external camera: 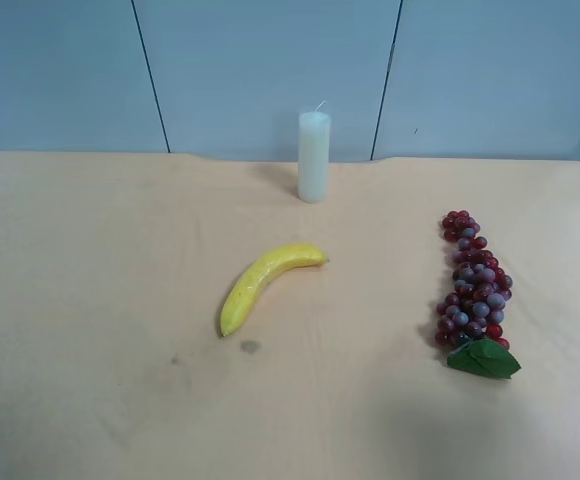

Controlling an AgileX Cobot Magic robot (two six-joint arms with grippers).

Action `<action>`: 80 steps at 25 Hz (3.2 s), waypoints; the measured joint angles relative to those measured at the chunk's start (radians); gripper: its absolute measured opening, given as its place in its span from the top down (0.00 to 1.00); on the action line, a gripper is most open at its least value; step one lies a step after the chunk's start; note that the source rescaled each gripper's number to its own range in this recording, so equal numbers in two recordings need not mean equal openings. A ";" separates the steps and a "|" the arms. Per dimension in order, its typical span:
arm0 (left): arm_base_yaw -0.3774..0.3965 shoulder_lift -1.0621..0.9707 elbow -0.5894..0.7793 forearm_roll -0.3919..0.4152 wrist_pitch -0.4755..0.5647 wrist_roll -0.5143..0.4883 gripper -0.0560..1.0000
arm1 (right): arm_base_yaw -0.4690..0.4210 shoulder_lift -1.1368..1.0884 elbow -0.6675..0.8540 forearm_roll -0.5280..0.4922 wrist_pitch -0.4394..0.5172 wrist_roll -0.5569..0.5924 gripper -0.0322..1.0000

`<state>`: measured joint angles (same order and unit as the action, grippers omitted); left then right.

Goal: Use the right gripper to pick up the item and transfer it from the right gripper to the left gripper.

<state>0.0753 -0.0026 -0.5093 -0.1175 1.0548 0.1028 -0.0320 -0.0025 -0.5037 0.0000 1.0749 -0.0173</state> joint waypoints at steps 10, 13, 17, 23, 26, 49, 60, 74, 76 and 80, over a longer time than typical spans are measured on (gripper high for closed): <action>0.000 0.000 0.000 0.000 0.001 0.000 0.06 | 0.000 0.000 0.000 0.006 0.000 0.000 0.00; 0.000 0.000 0.000 0.000 0.001 0.000 0.06 | 0.000 0.000 0.000 0.000 0.000 0.000 0.00; 0.000 0.000 0.000 0.000 0.001 0.000 0.06 | 0.000 0.000 0.000 0.006 0.000 0.000 0.00; 0.000 0.000 0.000 0.000 0.001 0.000 0.06 | 0.000 0.000 0.000 0.012 0.000 0.000 0.00; 0.000 0.000 0.000 0.000 0.001 0.000 0.06 | 0.000 0.000 0.000 0.012 0.000 0.000 0.00; 0.000 0.000 0.000 0.000 0.001 0.000 0.06 | 0.041 0.564 -0.142 -0.065 -0.090 0.142 0.00; 0.000 0.000 0.000 0.000 0.001 0.000 0.06 | 0.041 1.014 -0.232 -0.072 -0.211 0.171 0.00; 0.000 0.000 0.000 0.000 0.001 0.000 0.06 | -0.042 1.571 -0.570 -0.010 -0.187 0.118 0.00; 0.000 0.000 0.000 0.000 0.001 0.000 0.06 | -0.042 1.638 -0.599 0.000 -0.188 0.106 0.00; 0.000 0.000 0.000 0.000 0.001 0.000 0.06 | -0.042 1.734 -0.649 0.014 -0.203 0.096 0.00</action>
<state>0.0753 -0.0026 -0.5093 -0.1175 1.0557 0.1028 -0.0741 1.7318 -1.1522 0.0139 0.8720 0.0788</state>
